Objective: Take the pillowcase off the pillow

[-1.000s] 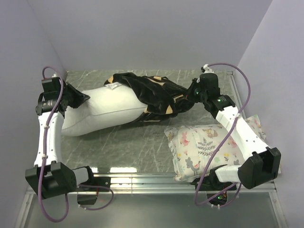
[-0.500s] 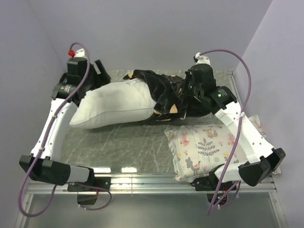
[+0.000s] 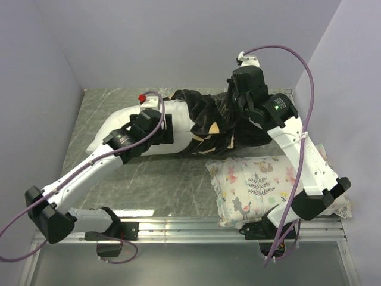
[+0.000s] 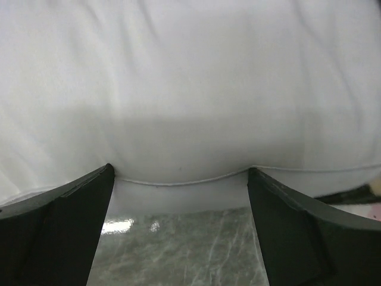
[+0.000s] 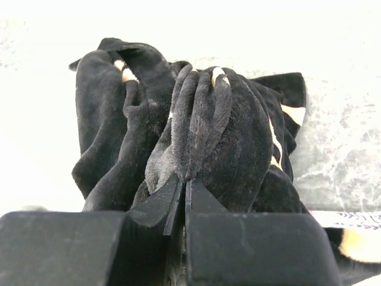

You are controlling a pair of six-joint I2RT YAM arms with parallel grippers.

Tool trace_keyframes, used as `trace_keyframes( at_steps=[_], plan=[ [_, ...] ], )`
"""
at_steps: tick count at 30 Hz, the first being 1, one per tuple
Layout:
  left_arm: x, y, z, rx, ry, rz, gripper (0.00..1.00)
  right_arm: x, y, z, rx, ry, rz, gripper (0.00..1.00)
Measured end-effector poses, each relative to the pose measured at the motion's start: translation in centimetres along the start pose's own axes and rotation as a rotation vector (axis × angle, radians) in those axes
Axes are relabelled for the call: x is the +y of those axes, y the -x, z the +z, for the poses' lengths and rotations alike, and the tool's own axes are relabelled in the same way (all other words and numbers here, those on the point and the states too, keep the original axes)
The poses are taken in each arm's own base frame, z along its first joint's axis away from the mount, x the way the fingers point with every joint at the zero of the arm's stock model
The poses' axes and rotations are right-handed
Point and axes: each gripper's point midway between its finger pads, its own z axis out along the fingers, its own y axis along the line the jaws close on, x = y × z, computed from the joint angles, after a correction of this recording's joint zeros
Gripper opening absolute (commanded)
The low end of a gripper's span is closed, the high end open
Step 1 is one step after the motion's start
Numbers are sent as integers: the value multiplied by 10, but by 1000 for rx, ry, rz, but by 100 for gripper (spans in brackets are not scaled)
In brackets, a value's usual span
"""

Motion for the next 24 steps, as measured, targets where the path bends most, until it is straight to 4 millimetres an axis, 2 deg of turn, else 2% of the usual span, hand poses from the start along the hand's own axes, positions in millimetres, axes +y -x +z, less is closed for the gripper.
trace_keyframes(
  at_steps=[2,3,4,5,6,7,11,15,17,20,24],
  plan=[
    [1,-3,12,-3,32,12,99,0,-2,-3,10,1,-12,0],
    [0,-3,16,-8,44,17,95,0,-3,-3,14,0,-17,0],
    [0,-2,21,-15,56,22,85,-1,-5,-3,20,-3,-23,0],
    [0,-2,25,-20,69,26,43,-1,-6,-2,25,-8,-27,0],
    [1,-1,28,-27,85,30,25,-2,-7,-1,28,-12,-29,0],
    [2,-1,32,-34,103,39,1,-2,-8,-1,30,-14,-32,0],
    [10,4,40,-55,187,57,0,-2,-8,1,32,-13,-39,0],
    [10,14,24,-87,203,66,0,-2,-6,0,25,-11,-50,0],
    [6,22,6,-103,187,76,0,-3,-4,-1,15,-14,-53,0],
    [-12,42,-36,-135,120,94,0,-5,7,-6,-17,-19,-59,0],
    [-37,91,-93,-225,-14,41,0,-10,36,-18,-96,-25,-38,2]
  ],
)
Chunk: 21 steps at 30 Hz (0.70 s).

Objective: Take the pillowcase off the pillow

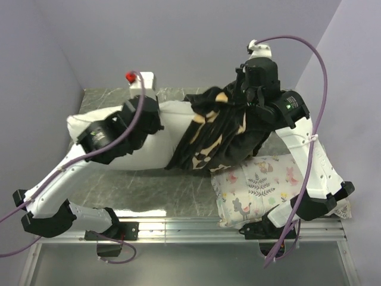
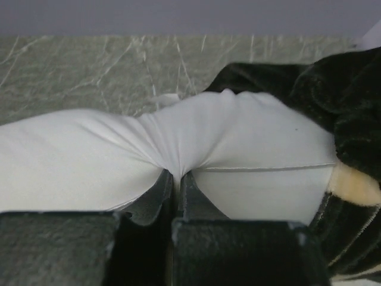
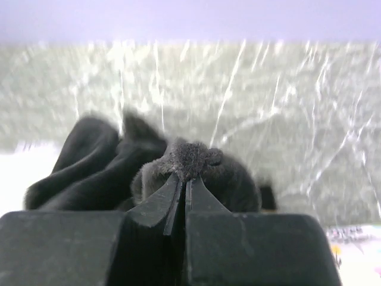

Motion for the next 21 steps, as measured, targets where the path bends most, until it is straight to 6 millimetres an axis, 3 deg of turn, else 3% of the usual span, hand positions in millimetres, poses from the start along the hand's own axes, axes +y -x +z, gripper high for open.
trace_keyframes(
  at_steps=[2,3,5,6,9,12,14,16,19,20,21],
  plan=[
    [1,26,-10,-38,-13,-40,0,-2,12,0,-40,1,20,7],
    [4,36,-11,-53,-6,-57,1,-1,16,4,-59,8,29,14],
    [13,48,3,-61,18,-103,0,6,15,16,-77,39,38,28],
    [22,47,17,-49,33,-124,0,11,10,26,-72,59,35,43],
    [64,10,75,45,124,-183,1,32,-20,64,-8,121,10,63],
    [119,-65,133,213,251,-245,0,54,-69,107,118,175,-22,71],
    [133,-88,160,238,257,-315,1,65,-90,125,161,189,-27,75],
    [135,-91,179,206,215,-388,1,68,-96,128,162,185,-32,77],
    [135,-83,188,155,166,-446,17,71,-76,113,99,200,-19,79],
    [135,-80,191,141,156,-460,28,72,-69,104,75,207,-14,80],
    [134,-79,193,135,146,-468,33,71,-62,94,49,211,-8,80]
  ],
)
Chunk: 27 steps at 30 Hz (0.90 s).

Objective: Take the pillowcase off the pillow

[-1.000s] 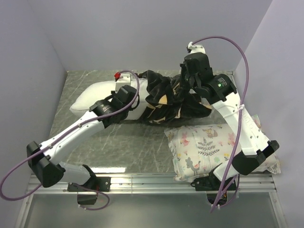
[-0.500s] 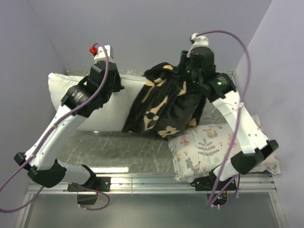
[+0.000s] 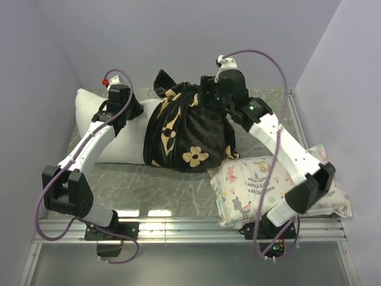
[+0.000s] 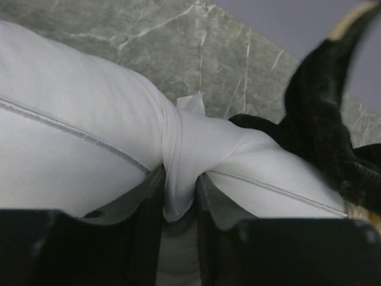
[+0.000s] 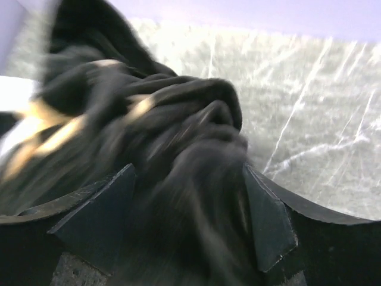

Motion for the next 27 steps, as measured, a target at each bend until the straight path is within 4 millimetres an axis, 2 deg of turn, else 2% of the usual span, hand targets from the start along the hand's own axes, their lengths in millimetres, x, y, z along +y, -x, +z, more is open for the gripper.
trace_keyframes(
  at_steps=[2,4,6,8,11,14,17,20,22,24,27],
  plan=[
    [-4,3,7,-6,-21,-19,44,2,8,-21,-51,6,10,81],
    [-8,4,16,-5,-32,-29,47,0,12,-39,-100,1,28,83],
    [-12,6,25,-1,-43,-33,56,-4,11,-56,-143,-3,51,84],
    [-15,6,30,-2,-56,-39,65,-6,10,-65,-164,9,59,84],
    [-19,6,32,-2,-76,-41,75,5,4,-66,-168,50,52,84],
    [-25,7,31,-2,-101,-42,80,38,-24,-55,-115,123,10,84],
    [-29,8,30,-2,-121,-42,82,77,-73,-34,-9,187,-53,84],
    [-32,10,25,-1,-139,-40,83,103,-123,-9,94,208,-116,84],
    [-34,13,20,5,-141,-34,82,112,-153,9,153,194,-155,84],
    [-39,19,13,5,-147,-28,83,113,-165,26,177,154,-171,83],
    [-41,28,-2,-2,-150,-15,83,112,-163,43,162,99,-169,75]
  ],
)
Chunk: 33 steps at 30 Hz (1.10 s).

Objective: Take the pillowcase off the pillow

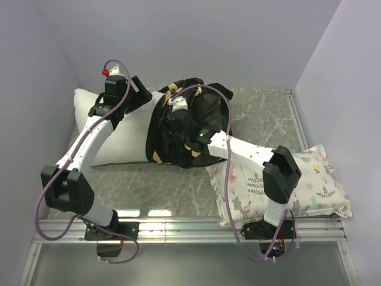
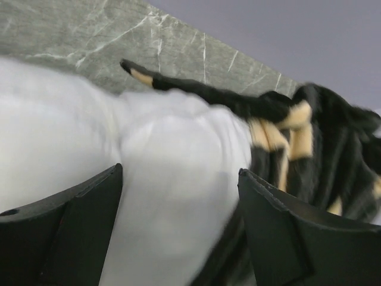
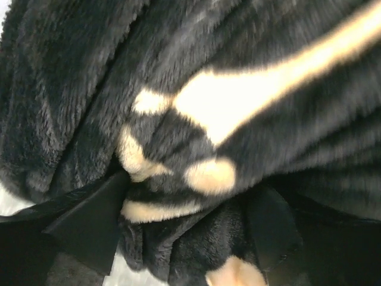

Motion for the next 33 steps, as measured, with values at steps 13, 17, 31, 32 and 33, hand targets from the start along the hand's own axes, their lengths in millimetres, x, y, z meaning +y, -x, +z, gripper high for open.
trace_keyframes(
  at_steps=[13,17,31,32,33],
  plan=[
    [59,-81,-88,15,71,-104,94,-18,24,1,-61,-80,55,0],
    [86,-104,-60,74,170,-128,94,-17,21,0,-47,-78,51,0],
    [105,-76,-24,17,189,-246,5,-51,33,-24,-33,-62,99,0],
    [103,-73,-25,8,171,-250,12,-61,35,-26,-30,-66,121,0],
    [99,-71,-27,1,143,-253,21,-68,38,-26,-32,-63,142,0]
  ],
)
